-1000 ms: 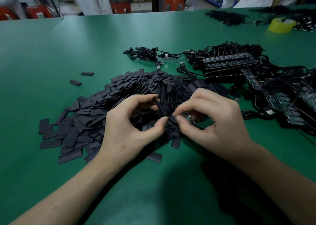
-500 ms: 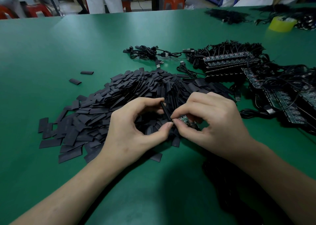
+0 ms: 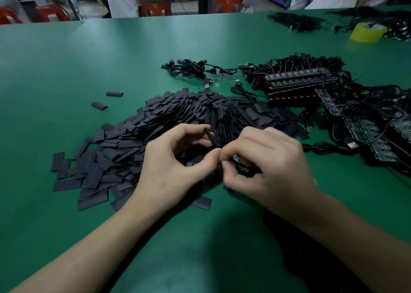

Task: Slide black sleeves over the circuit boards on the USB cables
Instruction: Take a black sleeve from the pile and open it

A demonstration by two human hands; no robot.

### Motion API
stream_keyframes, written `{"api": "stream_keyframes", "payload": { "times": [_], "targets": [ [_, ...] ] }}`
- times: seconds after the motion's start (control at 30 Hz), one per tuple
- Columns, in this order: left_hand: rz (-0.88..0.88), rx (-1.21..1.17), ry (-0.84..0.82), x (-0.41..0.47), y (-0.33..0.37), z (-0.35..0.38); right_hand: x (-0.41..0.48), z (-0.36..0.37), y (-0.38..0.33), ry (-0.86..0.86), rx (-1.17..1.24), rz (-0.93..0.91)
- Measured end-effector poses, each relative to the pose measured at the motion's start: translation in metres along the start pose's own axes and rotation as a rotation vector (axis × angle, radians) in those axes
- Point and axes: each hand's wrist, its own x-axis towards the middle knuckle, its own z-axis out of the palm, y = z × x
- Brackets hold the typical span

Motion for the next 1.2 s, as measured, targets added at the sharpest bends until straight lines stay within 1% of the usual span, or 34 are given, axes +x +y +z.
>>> {"api": "stream_keyframes", "payload": {
  "times": [0.1, 0.2, 0.4, 0.47, 0.53, 0.6, 0.7, 0.77, 0.87, 0.93, 1.03, 1.2],
  "targets": [
    [0.008, -0.021, 0.019, 0.000, 0.000, 0.000, 0.001, -0.002, 0.000, -0.028, 0.080, 0.102],
    [0.025, -0.011, 0.033, -0.001, 0.001, 0.002, 0.005, -0.009, 0.007, -0.154, 0.120, 0.243],
    [0.036, -0.076, 0.129, 0.002, -0.001, -0.002, 0.011, -0.022, 0.025, -0.529, 0.027, 0.196],
    [0.022, -0.112, 0.191, 0.004, -0.003, -0.005, 0.011, -0.024, 0.029, -0.589, 0.038, 0.208],
    [0.008, -0.130, 0.225, 0.005, -0.005, -0.006, 0.010, -0.024, 0.030, -0.554, 0.056, 0.225],
    [-0.015, -0.149, 0.222, 0.006, -0.008, -0.005, 0.011, -0.024, 0.031, -0.471, 0.082, 0.264],
    [-0.032, -0.141, 0.215, 0.007, -0.012, -0.003, 0.018, -0.028, 0.037, -0.324, 0.139, 0.383],
    [-0.016, -0.102, 0.200, 0.007, -0.015, -0.003, 0.033, -0.033, 0.044, -0.284, 0.127, 0.439],
    [0.043, 0.018, 0.155, 0.005, -0.016, -0.003, 0.075, -0.031, 0.060, -0.315, -0.031, 0.417],
    [0.118, 0.140, 0.117, 0.004, -0.014, -0.003, 0.112, -0.016, 0.074, -0.331, -0.126, 0.378],
    [0.219, 0.289, 0.050, 0.004, -0.013, -0.001, 0.168, 0.027, 0.103, -0.367, -0.262, 0.331],
    [0.278, 0.370, -0.020, 0.002, -0.018, 0.001, 0.232, 0.105, 0.140, -0.457, -0.382, 0.334]
  ]
}}
